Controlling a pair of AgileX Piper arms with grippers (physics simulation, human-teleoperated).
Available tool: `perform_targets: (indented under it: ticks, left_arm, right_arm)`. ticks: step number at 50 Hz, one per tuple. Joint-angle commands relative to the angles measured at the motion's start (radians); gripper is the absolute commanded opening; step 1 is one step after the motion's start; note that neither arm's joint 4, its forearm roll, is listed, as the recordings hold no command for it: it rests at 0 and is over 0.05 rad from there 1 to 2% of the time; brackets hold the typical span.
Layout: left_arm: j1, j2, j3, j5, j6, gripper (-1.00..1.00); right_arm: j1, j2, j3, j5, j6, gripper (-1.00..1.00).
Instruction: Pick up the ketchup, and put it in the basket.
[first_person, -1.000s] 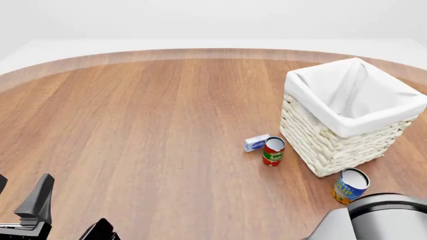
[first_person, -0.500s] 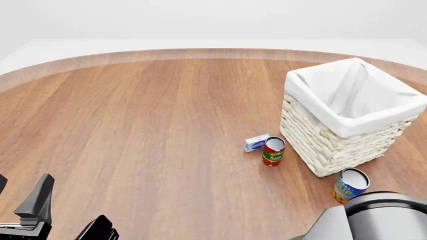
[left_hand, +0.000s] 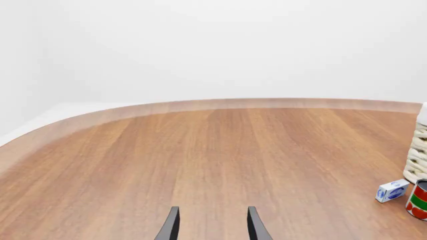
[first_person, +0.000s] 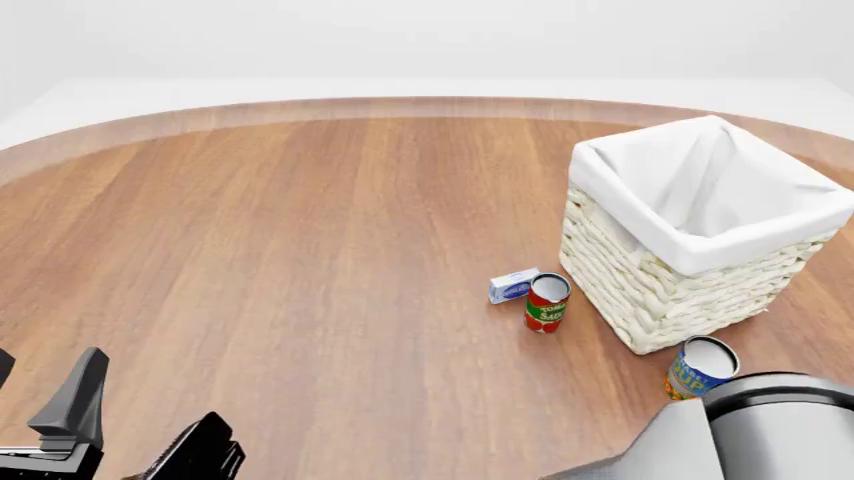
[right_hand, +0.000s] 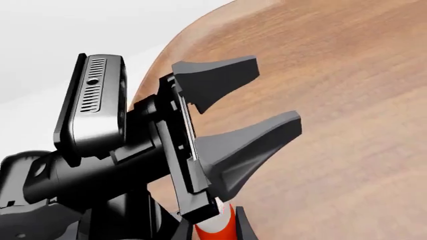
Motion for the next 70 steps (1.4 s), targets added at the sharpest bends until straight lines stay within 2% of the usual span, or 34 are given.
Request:
perform_targets:
  ticks: [1, 33, 63, 70]
  left_arm:
    - [0.0, 0.0, 0.0, 0.0, 0.0, 1.0]
    - [0.0, 0.0, 0.0, 0.0, 0.0, 1.0]
    - [0.0, 0.0, 0.0, 0.0, 0.0, 1.0]
    - [0.0, 0.0, 0.0, 0.0, 0.0, 1.0]
  right_arm:
    - [-0.037, -0.012, -0.013, 0.002, 0.018, -1.0]
    - [-0.224, -0.055, -0.03, -0.027, 0.029, -1.0]
    - [-0.41, -0.208, 0.006, -0.042, -0.017, -1.0]
    - [-0.447, -0.283, 0.045, -0.036, -0.047, -1.0]
